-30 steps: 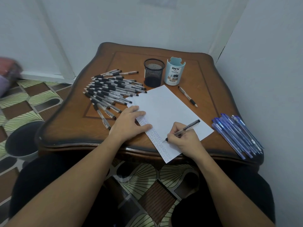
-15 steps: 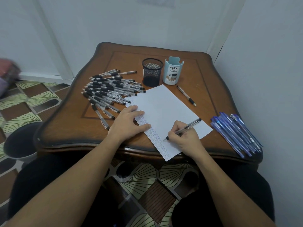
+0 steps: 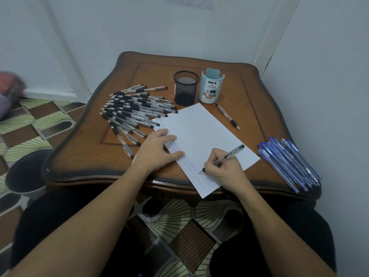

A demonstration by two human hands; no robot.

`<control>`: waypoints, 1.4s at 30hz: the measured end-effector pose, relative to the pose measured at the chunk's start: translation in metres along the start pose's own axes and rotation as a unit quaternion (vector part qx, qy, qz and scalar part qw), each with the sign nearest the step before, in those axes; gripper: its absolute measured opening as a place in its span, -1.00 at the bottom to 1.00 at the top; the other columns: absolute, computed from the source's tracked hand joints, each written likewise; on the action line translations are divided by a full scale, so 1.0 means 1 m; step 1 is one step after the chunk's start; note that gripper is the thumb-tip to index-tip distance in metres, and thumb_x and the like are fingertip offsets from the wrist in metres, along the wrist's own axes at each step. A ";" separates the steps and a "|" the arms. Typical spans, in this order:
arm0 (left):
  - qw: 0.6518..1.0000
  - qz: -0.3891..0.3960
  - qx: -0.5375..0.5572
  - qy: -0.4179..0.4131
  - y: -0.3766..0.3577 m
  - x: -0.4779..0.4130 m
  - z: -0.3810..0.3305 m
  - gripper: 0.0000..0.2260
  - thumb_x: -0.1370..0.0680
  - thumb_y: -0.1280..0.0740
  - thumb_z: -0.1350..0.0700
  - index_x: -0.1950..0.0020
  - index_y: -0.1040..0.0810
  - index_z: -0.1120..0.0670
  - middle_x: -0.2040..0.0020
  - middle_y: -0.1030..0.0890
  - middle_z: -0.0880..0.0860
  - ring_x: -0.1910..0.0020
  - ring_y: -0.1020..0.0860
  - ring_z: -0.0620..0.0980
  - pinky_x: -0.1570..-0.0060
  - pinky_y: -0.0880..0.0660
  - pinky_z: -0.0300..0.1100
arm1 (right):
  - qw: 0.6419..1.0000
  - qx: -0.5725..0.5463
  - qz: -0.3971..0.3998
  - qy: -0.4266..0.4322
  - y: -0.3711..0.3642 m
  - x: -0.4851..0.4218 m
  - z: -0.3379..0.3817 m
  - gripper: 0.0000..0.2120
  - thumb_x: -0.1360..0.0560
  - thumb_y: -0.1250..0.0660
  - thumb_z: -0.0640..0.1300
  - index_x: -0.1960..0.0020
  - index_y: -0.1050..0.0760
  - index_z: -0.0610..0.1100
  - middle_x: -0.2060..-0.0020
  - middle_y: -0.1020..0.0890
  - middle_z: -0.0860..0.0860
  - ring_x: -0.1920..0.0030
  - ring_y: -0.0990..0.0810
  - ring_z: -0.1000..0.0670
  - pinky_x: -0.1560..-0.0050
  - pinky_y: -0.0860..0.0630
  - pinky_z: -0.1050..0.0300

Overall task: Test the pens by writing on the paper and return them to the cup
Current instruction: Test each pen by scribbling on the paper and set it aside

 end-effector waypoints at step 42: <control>1.000 0.005 0.002 0.000 -0.002 -0.002 0.003 -0.43 -0.43 -0.39 -0.29 -0.39 -0.46 -0.12 -0.51 -0.29 -0.07 -0.50 -0.18 -0.06 -0.43 -0.19 0.02 | 0.968 -0.232 -0.002 -0.100 0.014 -0.018 -0.001 -0.85 -0.64 -0.18 -0.11 -0.20 -0.39 -0.10 0.21 -0.52 -0.14 0.37 -0.44 -0.04 0.32 -0.41 0.12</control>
Point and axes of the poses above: each hand's wrist, its own x-axis away from the middle knuckle, its own y-axis out of the back of the hand, z = x × y, the point moved 1 cm from there along -x, towards the middle knuckle
